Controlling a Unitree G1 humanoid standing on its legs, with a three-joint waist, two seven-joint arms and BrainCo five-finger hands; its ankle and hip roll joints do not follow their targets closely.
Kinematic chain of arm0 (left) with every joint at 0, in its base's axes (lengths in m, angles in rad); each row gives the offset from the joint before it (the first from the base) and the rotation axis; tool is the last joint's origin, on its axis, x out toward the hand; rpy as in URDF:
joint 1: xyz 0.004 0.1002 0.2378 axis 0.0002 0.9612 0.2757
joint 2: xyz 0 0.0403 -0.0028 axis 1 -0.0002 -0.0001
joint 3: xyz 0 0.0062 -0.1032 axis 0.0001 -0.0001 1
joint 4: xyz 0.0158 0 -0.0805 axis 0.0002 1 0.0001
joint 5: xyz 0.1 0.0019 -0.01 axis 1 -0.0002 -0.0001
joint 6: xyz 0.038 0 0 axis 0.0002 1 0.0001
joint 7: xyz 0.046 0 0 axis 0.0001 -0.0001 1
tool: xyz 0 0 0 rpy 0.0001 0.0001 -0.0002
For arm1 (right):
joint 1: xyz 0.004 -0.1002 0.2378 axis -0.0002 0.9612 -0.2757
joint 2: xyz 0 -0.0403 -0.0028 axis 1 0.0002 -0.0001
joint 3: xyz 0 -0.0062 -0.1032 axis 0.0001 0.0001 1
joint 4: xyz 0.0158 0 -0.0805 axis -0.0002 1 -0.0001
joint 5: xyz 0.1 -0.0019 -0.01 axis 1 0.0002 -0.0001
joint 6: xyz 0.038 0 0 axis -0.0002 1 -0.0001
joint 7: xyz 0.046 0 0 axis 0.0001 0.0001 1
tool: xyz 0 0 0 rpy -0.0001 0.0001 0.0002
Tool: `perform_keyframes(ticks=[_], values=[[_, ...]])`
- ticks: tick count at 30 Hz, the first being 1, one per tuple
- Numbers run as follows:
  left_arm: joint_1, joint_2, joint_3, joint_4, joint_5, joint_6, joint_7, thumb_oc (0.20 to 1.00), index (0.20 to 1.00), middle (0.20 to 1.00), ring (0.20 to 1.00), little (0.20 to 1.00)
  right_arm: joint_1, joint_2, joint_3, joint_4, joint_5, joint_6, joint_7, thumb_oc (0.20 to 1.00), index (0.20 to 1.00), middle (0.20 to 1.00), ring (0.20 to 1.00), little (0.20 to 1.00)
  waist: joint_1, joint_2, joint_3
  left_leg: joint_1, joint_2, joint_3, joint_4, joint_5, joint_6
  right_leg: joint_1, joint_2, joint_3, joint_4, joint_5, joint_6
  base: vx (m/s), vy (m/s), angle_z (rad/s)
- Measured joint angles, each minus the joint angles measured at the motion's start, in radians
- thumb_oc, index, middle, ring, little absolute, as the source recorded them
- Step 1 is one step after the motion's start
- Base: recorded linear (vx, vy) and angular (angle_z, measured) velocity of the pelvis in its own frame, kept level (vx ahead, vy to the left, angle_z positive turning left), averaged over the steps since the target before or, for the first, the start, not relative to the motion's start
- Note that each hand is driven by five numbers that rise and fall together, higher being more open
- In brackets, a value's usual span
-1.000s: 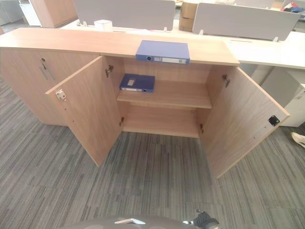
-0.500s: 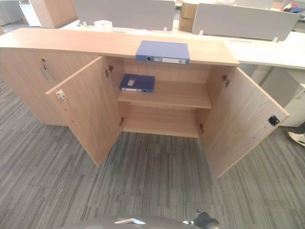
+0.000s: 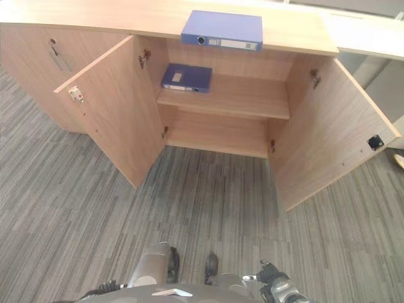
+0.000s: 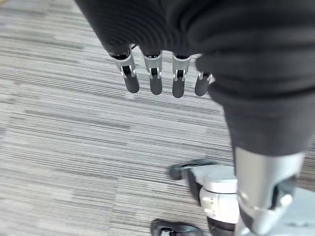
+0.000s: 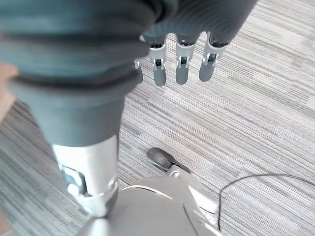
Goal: Put the empty folder in the office cabinet
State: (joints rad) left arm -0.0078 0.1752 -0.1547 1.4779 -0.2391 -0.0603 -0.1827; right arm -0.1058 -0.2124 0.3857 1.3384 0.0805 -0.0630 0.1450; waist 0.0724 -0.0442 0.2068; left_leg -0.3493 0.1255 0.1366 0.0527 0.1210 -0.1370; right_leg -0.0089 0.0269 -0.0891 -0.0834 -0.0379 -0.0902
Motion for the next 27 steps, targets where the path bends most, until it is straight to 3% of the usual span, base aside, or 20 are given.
perform_keyframes(ticks=[1, 3, 5, 6, 7, 8, 9, 11, 12, 13, 14, 16, 19, 20, 21, 22, 23, 24, 26, 27], values=[[0.0, -0.013, 0.001, 0.008, 0.0, 0.008, -0.002, 1.0, 1.0, 1.0, 1.0, 1.0, -0.004, -0.016, 0.002, -0.001, 0.011, 0.0, -0.002, 1.0, 1.0, 1.0, 1.0, 1.0, -0.007, 0.038, 0.031, -0.003, 0.024, -0.031, -0.113, 0.045, -0.048, 0.02, 0.024, -0.002, -0.001, 0.029, -0.008, 0.3, 0.107, 0.28], [0.0, -0.02, 0.001, 0.017, 0.0, 0.014, 0.0, 1.0, 1.0, 1.0, 1.0, 1.0, 0.003, -0.029, 0.0, 0.0, 0.02, 0.002, -0.005, 1.0, 1.0, 1.0, 1.0, 1.0, -0.005, 0.055, 0.053, -0.025, 0.039, -0.054, -0.143, 0.049, -0.061, 0.036, 0.037, -0.001, 0.002, 0.032, -0.005, 0.21, 0.076, 0.22], [0.015, -0.029, 0.001, 0.035, 0.0, 0.011, 0.004, 1.0, 1.0, 1.0, 1.0, 1.0, 0.003, -0.039, 0.0, 0.009, 0.02, -0.007, -0.007, 1.0, 1.0, 1.0, 1.0, 1.0, 0.049, 0.048, 0.057, -0.052, 0.048, 0.043, -0.143, 0.059, -0.077, 0.063, 0.012, 0.053, -0.01, 0.007, -0.016, 0.46, 0.187, -0.38], [0.026, -0.046, 0.002, 0.052, 0.001, 0.009, 0.003, 1.0, 1.0, 1.0, 1.0, 1.0, -0.017, -0.046, 0.002, 0.011, 0.02, -0.008, -0.008, 1.0, 1.0, 1.0, 1.0, 1.0, 0.054, 0.053, 0.054, -0.045, 0.046, 0.099, -0.142, 0.06, -0.074, 0.067, 0.008, 0.08, -0.01, -0.046, 0.032, 0.58, 0.224, -0.4], [0.041, -0.072, 0.022, 0.055, 0.008, 0.006, 0.002, 1.0, 1.0, 1.0, 1.0, 1.0, -0.031, -0.053, -0.002, 0.042, 0.019, -0.014, -0.007, 1.0, 1.0, 1.0, 1.0, 1.0, 0.059, 0.086, 0.04, -0.039, 0.082, 0.1, -0.133, 0.04, -0.054, 0.068, 0.054, 0.127, 0.036, -0.113, 0.048, 0.33, 0.122, -0.83], [0.06, -0.065, 0.048, 0.037, 0.01, 0.003, 0.0, 1.0, 1.0, 1.0, 1.0, 1.0, -0.039, -0.04, -0.016, 0.057, 0.018, -0.015, -0.007, 1.0, 1.0, 1.0, 1.0, 1.0, 0.087, 0.092, 0.02, -0.019, 0.115, 0.063, -0.128, 0.013, -0.051, 0.018, 0.058, 0.139, 0.188, -0.144, 0.024, 0.31, 0.125, -0.83], [0.086, -0.051, 0.052, 0.019, 0.01, 0.007, 0.001, 1.0, 1.0, 1.0, 1.0, 1.0, -0.01, -0.036, -0.017, 0.032, 0.017, -0.025, -0.008, 1.0, 1.0, 1.0, 1.0, 1.0, 0.076, 0.095, 0.002, 0.012, 0.122, 0.027, -0.119, 0.013, -0.05, -0.011, 0.059, 0.136, 0.256, -0.098, 0.035, 0.53, 0.228, -0.77], [0.07, -0.026, 0.052, 0.014, 0.011, 0.006, 0.002, 1.0, 1.0, 1.0, 1.0, 1.0, 0.024, -0.02, 0.004, 0.009, 0.015, -0.023, -0.005, 1.0, 1.0, 1.0, 1.0, 1.0, 0.09, 0.055, -0.045, 0.013, 0.11, 0.039, -0.011, 0.004, -0.047, -0.053, 0.016, 0.153, 0.27, -0.118, 0.012, 0.68, 0.293, -0.73], [0.04, -0.016, 0.081, 0.032, 0.012, 0.009, 0.004, 1.0, 1.0, 1.0, 1.0, 1.0, 0.041, -0.017, 0.008, 0.012, 0.008, -0.02, 0.0, 1.0, 1.0, 1.0, 1.0, 1.0, 0.096, 0.022, -0.048, 0.037, 0.09, 0.055, 0.123, -0.051, -0.007, -0.017, -0.024, 0.214, 0.218, -0.123, 0.024, 0.51, 0.201, -1.02], [0.049, -0.016, 0.101, 0.034, 0.012, 0.006, 0.007, 1.0, 1.0, 1.0, 1.0, 1.0, 0.061, -0.028, 0.02, 0.023, 0.007, -0.015, 0.0, 1.0, 1.0, 1.0, 1.0, 1.0, 0.096, 0.024, -0.076, 0.113, 0.075, 0.067, 0.092, -0.076, 0.029, 0.003, -0.05, 0.219, 0.207, -0.141, 0.02, 0.55, 0.205, -0.74], [0.039, -0.003, 0.097, 0.031, 0.012, 0.006, 0.006, 1.0, 1.0, 1.0, 1.0, 1.0, 0.063, -0.023, 0.028, 0.041, 0.006, -0.011, -0.005, 1.0, 1.0, 1.0, 1.0, 1.0, 0.078, 0.006, -0.085, 0.172, 0.049, 0.103, 0.036, -0.042, 0.065, 0.005, -0.08, 0.207, 0.264, -0.19, 0.039, 0.48, 0.185, -0.26], [0.024, 0.049, 0.076, -0.006, 0.012, -0.023, 0.009, 1.0, 1.0, 1.0, 1.0, 1.0, 0.082, 0.001, 0.035, 0.038, -0.003, -0.004, -0.003, 1.0, 1.0, 1.0, 1.0, 1.0, 0.069, -0.031, -0.122, 0.215, -0.004, 0.118, 0.026, -0.093, 0.094, -0.015, -0.126, 0.211, 0.49, -0.262, 0.154, 0.4, 0.189, -0.02], [0.023, 0.114, 0.055, -0.028, 0.012, -0.025, 0.017, 1.0, 1.0, 1.0, 1.0, 1.0, 0.055, 0.023, 0.048, 0.013, -0.021, -0.005, 0.003, 1.0, 1.0, 1.0, 1.0, 1.0, 0.078, -0.105, -0.191, 0.262, -0.085, 0.16, -0.011, -0.125, 0.134, -0.032, -0.19, 0.232, 0.604, -0.11, 0.27, 0.27, 0.179, -0.1], [0.023, 0.114, 0.055, -0.028, 0.012, -0.025, 0.017, 1.0, 1.0, 1.0, 1.0, 1.0, 0.055, 0.023, 0.048, 0.013, -0.021, -0.005, 0.003, 1.0, 1.0, 1.0, 1.0, 1.0, 0.078, -0.105, -0.191, 0.262, -0.085, 0.16, -0.011, -0.125, 0.134, -0.032, -0.19, 0.232, 0.604, -0.11, 0.27, 0.22, 0.163, -0.32], [0.012, 0.109, 0.034, -0.028, 0.011, -0.02, 0.024, 1.0, 1.0, 1.0, 1.0, 1.0, 0.029, 0.022, 0.053, -0.036, -0.021, -0.008, 0.002, 1.0, 1.0, 1.0, 1.0, 1.0, 0.075, -0.09, -0.194, 0.28, -0.093, 0.187, -0.017, -0.114, 0.148, -0.058, -0.205, 0.239, 0.634, -0.064, 0.322, 0.23, 0.187, -0.37], [0.006, 0.087, 0.024, -0.03, 0.01, -0.01, 0.026, 1.0, 1.0, 1.0, 1.0, 1.0, 0.007, 0.015, 0.059, -0.078, -0.024, -0.018, -0.002, 1.0, 1.0, 1.0, 1.0, 1.0, 0.069, -0.056, -0.189, 0.301, -0.085, 0.199, -0.023, -0.122, 0.163, -0.082, -0.205, 0.214, 0.679, 0.016, 0.331, 0.23, 0.187, -0.37], [0.006, 0.087, 0.024, -0.03, 0.01, -0.01, 0.026, 1.0, 1.0, 1.0, 1.0, 1.0, 0.007, 0.015, 0.059, -0.078, -0.024, -0.018, -0.002, 1.0, 1.0, 1.0, 1.0, 1.0, 0.069, -0.056, -0.189, 0.301, -0.085, 0.199, -0.023, -0.122, 0.163, -0.082, -0.205, 0.214, 0.679, 0.016, 0.331, 0.36, 0.205, -0.32], [-0.003, 0.054, -0.036, -0.076, 0.01, 0.003, 0.031, 1.0, 1.0, 1.0, 1.0, 1.0, -0.025, 0.019, 0.101, -0.121, -0.073, -0.026, -0.007, 1.0, 1.0, 1.0, 1.0, 1.0, 0.049, 0.037, -0.163, 0.401, -0.089, 0.205, -0.094, -0.148, 0.203, -0.189, -0.258, 0.061, 0.882, 0.118, 0.286, 0.5, 0.065, -0.16], [-0.034, 0.046, -0.089, -0.098, 0.009, 0.012, 0.04, 1.0, 1.0, 1.0, 1.0, 1.0, -0.017, 0.021, 0.126, -0.126, -0.116, -0.03, -0.008, 1.0, 1.0, 1.0, 1.0, 1.0, 0.011, 0.069, -0.156, 0.45, -0.107, 0.199, -0.129, -0.184, 0.241, -0.292, -0.336, -0.096, 0.877, 0.0, 0.242, 0.53, -0.076, -0.15], [-0.067, 0.038, -0.093, -0.08, 0.009, 0.014, 0.04, 1.0, 1.0, 1.0, 1.0, 1.0, -0.024, 0.021, 0.113, -0.113, -0.117, -0.027, -0.007, 1.0, 1.0, 1.0, 1.0, 1.0, -0.016, 0.091, -0.154, 0.47, -0.103, 0.199, -0.129, -0.195, 0.236, -0.307, -0.363, -0.229, 0.688, -0.04, 0.199, 0.33, -0.191, -0.11]])
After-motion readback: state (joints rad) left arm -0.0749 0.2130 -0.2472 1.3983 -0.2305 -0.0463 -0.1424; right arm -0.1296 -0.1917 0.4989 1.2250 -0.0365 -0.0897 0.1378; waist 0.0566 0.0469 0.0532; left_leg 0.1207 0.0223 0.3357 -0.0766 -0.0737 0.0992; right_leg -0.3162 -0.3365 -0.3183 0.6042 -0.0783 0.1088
